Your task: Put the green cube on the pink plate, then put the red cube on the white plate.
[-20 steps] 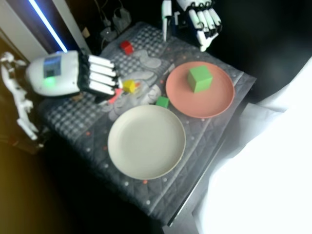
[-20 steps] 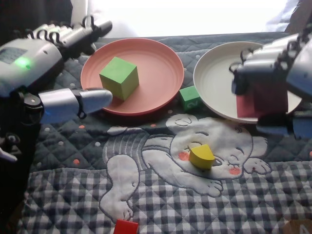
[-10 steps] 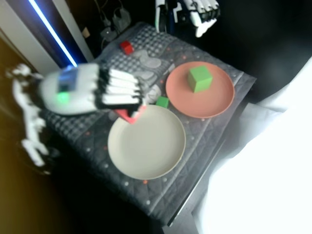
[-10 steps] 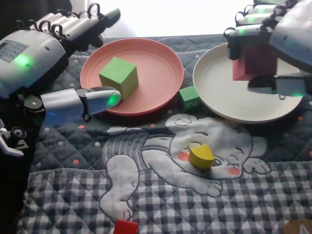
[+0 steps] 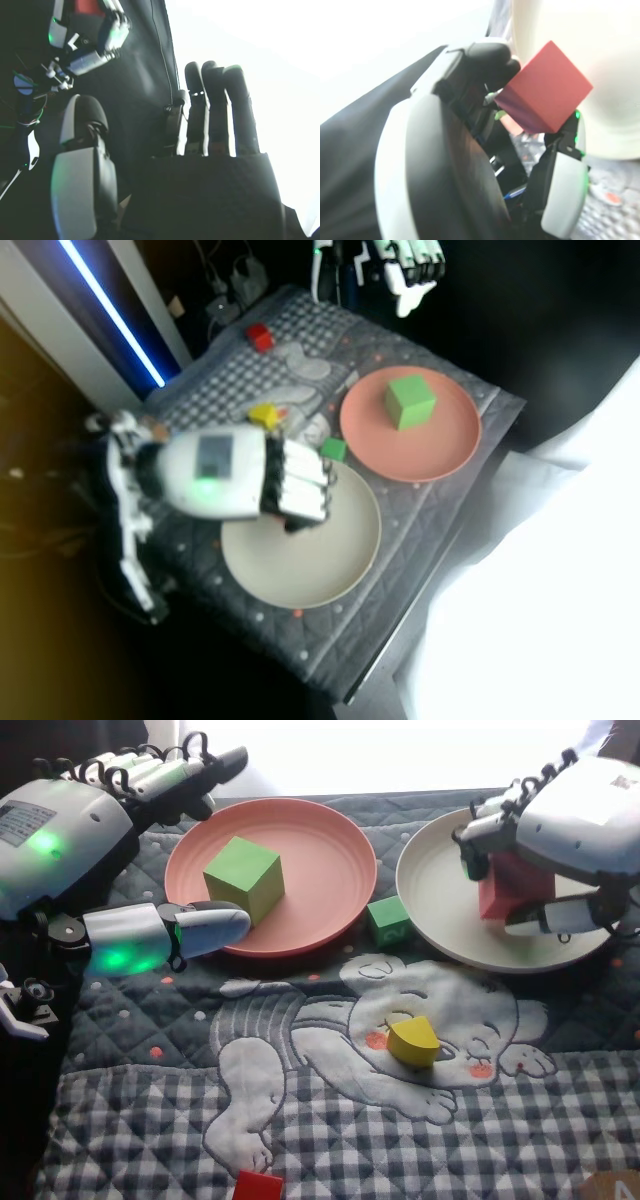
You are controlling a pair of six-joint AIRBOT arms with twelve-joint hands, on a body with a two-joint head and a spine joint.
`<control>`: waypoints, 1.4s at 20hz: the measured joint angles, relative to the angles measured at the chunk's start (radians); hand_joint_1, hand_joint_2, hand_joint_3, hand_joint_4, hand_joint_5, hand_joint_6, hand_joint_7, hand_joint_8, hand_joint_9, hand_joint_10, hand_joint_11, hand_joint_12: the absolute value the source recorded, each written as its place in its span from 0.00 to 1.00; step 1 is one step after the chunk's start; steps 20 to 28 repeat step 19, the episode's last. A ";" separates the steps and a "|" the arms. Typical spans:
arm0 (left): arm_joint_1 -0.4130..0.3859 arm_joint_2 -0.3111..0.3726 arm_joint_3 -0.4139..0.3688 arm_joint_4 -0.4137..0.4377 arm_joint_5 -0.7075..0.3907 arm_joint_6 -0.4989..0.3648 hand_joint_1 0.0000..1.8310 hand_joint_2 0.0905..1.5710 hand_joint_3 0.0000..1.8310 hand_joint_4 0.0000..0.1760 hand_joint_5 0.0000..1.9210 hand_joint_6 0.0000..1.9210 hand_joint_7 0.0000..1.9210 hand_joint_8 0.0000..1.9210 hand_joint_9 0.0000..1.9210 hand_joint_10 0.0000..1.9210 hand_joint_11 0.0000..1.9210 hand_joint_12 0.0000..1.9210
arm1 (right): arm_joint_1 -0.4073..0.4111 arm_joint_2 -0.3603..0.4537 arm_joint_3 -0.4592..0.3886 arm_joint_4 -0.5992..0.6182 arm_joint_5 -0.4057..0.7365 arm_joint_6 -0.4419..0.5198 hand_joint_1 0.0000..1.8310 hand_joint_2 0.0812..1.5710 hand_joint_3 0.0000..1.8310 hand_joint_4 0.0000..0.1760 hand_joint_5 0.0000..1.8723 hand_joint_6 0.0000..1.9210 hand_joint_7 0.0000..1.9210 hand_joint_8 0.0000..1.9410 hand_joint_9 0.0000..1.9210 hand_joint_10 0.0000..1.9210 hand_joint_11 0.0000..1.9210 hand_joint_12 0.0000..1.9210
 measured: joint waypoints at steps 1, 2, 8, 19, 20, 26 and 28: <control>0.000 0.000 0.000 0.002 0.000 0.000 0.20 0.69 0.00 0.11 0.13 0.00 0.17 0.47 0.14 0.80 0.18 1.00 | 0.000 -0.005 0.007 -0.001 0.011 0.006 0.55 0.66 0.00 0.00 0.21 0.25 0.25 0.17 0.18 0.28 0.01 0.70; 0.000 0.000 0.000 0.001 0.000 0.000 0.20 0.69 0.00 0.06 0.13 0.00 0.18 0.48 0.15 0.83 0.19 1.00 | 0.000 -0.009 0.012 -0.002 0.016 0.008 0.49 0.63 0.00 0.00 0.16 0.13 0.18 0.05 0.13 0.14 0.00 0.56; 0.006 0.000 0.000 -0.001 -0.009 0.000 0.19 0.69 0.00 0.18 0.13 0.00 0.17 0.43 0.13 0.80 0.16 1.00 | 0.000 0.018 -0.029 -0.001 0.014 0.021 0.34 0.55 0.00 0.00 0.00 0.00 0.00 0.00 0.00 0.00 0.00 0.00; 0.088 0.037 -0.039 -0.091 -0.218 0.000 0.31 0.73 0.00 0.00 0.19 0.01 0.30 0.34 0.26 0.58 0.16 0.84 | -0.109 0.296 -0.373 -0.003 -0.492 -0.055 0.38 0.69 0.02 0.00 0.10 0.02 0.06 0.00 0.06 0.02 0.00 0.46; 0.088 0.037 -0.039 -0.091 -0.218 0.000 0.31 0.73 0.00 0.00 0.19 0.01 0.30 0.34 0.26 0.58 0.16 0.84 | -0.109 0.296 -0.373 -0.003 -0.492 -0.055 0.38 0.69 0.02 0.00 0.10 0.02 0.06 0.00 0.06 0.02 0.00 0.46; 0.088 0.037 -0.039 -0.091 -0.218 0.000 0.31 0.73 0.00 0.00 0.19 0.01 0.30 0.34 0.26 0.58 0.16 0.84 | -0.109 0.296 -0.373 -0.003 -0.492 -0.055 0.38 0.69 0.02 0.00 0.10 0.02 0.06 0.00 0.06 0.02 0.00 0.46; 0.088 0.037 -0.039 -0.091 -0.218 0.000 0.31 0.73 0.00 0.00 0.19 0.01 0.30 0.34 0.26 0.58 0.16 0.84 | -0.109 0.296 -0.373 -0.003 -0.492 -0.055 0.38 0.69 0.02 0.00 0.10 0.02 0.06 0.00 0.06 0.02 0.00 0.46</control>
